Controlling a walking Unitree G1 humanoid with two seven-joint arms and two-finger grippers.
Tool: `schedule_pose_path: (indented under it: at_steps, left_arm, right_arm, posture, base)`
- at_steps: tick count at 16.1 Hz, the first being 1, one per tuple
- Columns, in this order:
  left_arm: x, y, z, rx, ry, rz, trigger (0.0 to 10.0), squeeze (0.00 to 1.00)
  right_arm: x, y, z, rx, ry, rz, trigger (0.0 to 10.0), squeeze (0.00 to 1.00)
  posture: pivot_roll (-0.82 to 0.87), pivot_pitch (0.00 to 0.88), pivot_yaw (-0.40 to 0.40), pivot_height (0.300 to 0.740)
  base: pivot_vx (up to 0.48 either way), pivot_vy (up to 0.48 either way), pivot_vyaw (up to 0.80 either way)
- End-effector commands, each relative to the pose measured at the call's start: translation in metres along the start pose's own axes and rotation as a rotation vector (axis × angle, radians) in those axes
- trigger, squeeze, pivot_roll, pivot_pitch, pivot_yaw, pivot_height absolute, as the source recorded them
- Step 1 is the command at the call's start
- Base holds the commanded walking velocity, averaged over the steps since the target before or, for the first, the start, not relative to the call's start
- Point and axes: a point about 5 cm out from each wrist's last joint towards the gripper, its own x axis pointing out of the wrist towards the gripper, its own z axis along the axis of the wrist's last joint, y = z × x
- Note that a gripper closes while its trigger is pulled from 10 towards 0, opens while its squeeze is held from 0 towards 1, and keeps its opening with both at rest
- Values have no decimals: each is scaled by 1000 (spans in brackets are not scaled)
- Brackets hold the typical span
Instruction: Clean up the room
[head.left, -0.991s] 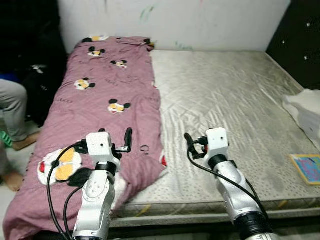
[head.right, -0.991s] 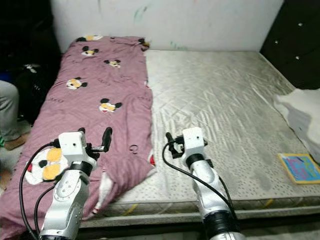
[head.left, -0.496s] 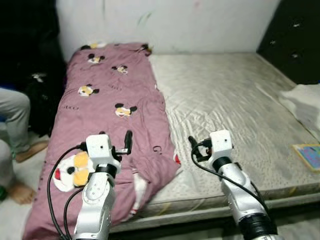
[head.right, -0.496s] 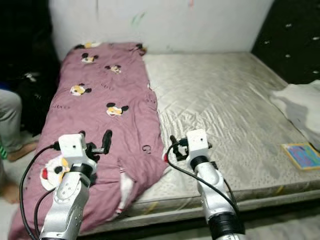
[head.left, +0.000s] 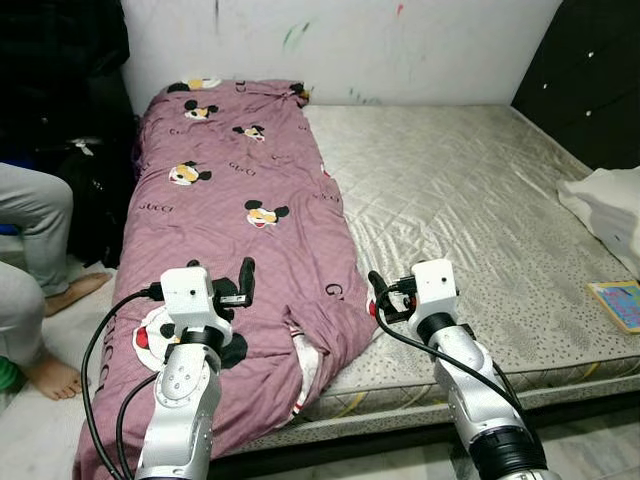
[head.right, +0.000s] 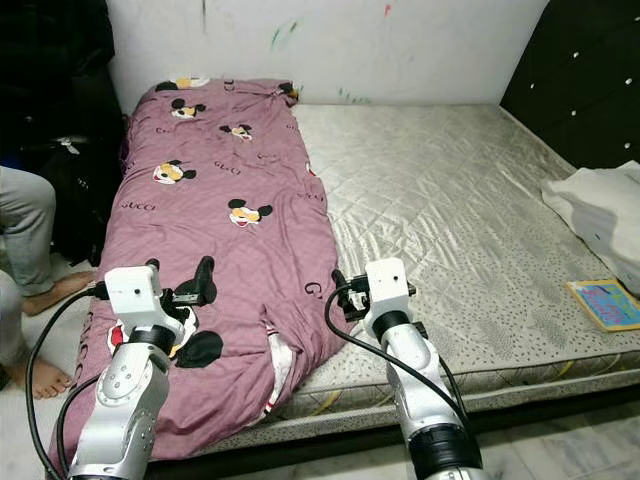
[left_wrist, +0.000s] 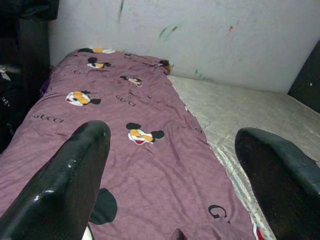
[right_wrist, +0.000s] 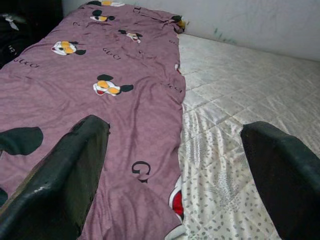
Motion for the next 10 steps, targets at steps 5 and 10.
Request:
schedule_pose_path:
  at_steps: [5, 10]
  left_arm:
    - [-5, 6, 5, 7, -9, 27, 10000, 0]
    - [-5, 6, 7, 13, -22, 25, 10000, 0]
  right_arm:
    - [0, -4, 1, 5, 4, -10, 10000, 0]
    - [0, -2, 1, 3, 5, -3, 10000, 0]
  posture:
    - [-36, 42, -56, 740]
    - [-34, 49, -60, 740]
  base:
    - [0, 0, 0]
    - [0, 275, 0]
